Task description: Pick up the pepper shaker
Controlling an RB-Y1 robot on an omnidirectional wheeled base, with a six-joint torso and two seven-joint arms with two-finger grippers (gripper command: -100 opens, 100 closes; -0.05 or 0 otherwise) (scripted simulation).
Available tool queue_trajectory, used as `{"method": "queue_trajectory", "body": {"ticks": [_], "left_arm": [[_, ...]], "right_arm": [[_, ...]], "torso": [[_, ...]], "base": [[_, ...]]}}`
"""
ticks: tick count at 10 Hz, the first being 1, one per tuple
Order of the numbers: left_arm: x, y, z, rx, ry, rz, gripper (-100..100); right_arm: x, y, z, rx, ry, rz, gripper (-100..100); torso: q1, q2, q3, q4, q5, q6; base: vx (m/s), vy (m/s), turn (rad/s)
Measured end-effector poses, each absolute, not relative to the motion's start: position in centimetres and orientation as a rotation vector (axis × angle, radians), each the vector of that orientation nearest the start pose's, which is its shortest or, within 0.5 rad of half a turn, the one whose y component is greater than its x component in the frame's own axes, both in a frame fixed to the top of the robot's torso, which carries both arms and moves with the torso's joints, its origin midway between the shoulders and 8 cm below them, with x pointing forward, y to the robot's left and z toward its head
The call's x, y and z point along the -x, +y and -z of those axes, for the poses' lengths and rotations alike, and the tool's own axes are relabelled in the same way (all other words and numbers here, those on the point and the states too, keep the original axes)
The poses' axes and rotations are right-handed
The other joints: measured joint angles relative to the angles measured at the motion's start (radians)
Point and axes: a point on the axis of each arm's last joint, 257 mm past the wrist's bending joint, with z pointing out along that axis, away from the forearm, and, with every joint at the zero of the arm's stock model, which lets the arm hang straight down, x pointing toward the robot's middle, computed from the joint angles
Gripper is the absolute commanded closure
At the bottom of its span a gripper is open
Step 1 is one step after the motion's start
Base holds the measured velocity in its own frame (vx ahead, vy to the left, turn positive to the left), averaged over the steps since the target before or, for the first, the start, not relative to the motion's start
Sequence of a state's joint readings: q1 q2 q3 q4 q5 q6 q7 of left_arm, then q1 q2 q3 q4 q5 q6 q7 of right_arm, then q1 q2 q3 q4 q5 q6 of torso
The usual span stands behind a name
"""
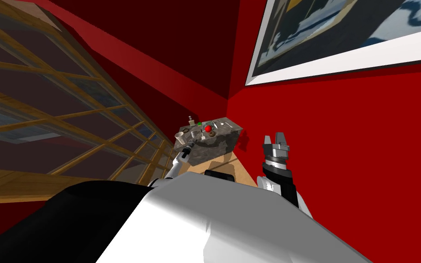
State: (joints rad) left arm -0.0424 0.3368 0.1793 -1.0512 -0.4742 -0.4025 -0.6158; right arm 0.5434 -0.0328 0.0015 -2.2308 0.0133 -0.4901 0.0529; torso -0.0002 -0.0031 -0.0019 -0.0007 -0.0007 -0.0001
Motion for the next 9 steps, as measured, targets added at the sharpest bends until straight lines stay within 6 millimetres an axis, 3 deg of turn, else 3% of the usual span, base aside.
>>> {"method": "queue_trajectory", "body": {"ticks": [9], "left_arm": [[-54.4, 45.1, 31.6, 0.159, 1.688, 0.01, -100]], "right_arm": [[-35.1, -28.2, 1.4, -0.683, 0.728, -1.209, 0]], "torso": [[0.003, -0.005, -0.003, -0.001, 0.001, 0.0]], "base": [[0.057, -0.005, 0.02]]}}
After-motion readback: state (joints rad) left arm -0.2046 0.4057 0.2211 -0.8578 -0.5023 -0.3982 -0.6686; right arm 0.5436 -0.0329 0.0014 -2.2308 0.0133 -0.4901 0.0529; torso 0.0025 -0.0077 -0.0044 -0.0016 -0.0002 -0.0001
